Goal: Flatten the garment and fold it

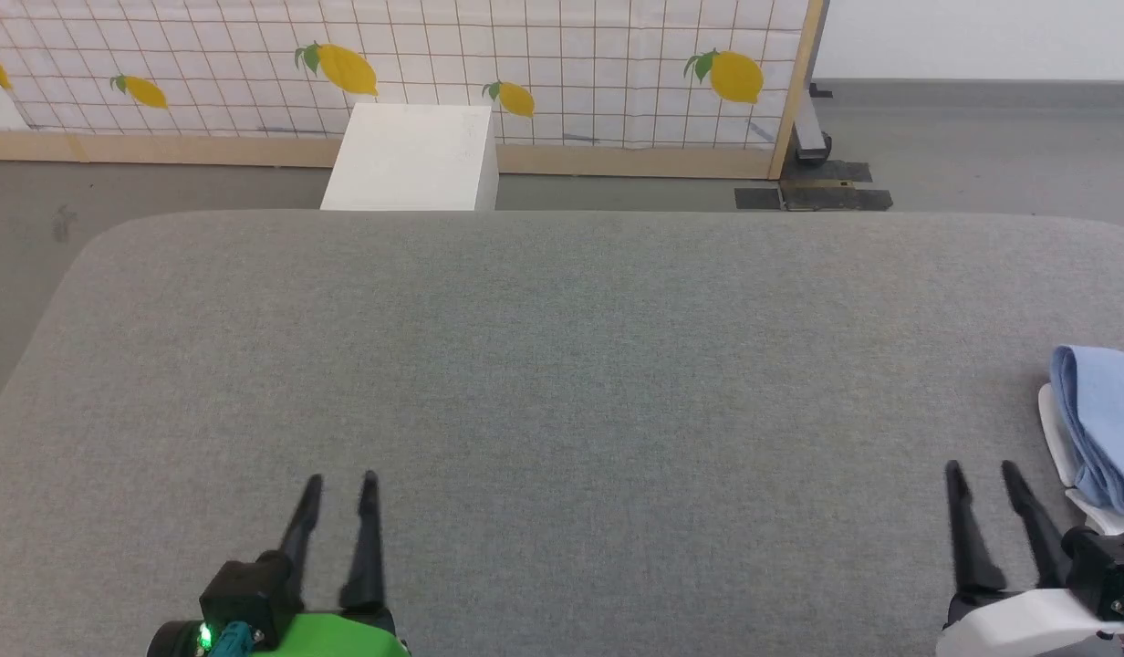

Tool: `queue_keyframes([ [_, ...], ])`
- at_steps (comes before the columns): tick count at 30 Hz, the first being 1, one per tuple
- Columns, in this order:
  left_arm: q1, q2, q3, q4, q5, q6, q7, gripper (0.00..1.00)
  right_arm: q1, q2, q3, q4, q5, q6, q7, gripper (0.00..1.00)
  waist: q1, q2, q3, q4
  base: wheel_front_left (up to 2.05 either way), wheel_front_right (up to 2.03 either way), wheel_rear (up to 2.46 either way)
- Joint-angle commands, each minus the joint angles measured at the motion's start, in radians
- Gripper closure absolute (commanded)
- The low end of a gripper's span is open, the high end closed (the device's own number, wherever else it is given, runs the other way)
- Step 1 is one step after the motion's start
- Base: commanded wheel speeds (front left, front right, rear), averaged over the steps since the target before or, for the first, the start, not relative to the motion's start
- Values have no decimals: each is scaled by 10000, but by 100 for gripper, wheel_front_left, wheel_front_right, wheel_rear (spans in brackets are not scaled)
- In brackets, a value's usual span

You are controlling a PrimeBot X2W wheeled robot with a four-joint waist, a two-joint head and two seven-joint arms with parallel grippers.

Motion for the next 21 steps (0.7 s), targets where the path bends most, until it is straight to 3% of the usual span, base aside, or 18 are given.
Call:
queue_keyframes([
  [1,-2,-1,2,0,2,-2,1,100,-1,2,-1,0,0,0,1,100,0,-1,0,0,0,0,0],
  [21,-127,-427,582,108,678,-456,364,100,-176,3,213,-53,-126,-2,196,100,0,-1,0,-52,0,0,0],
])
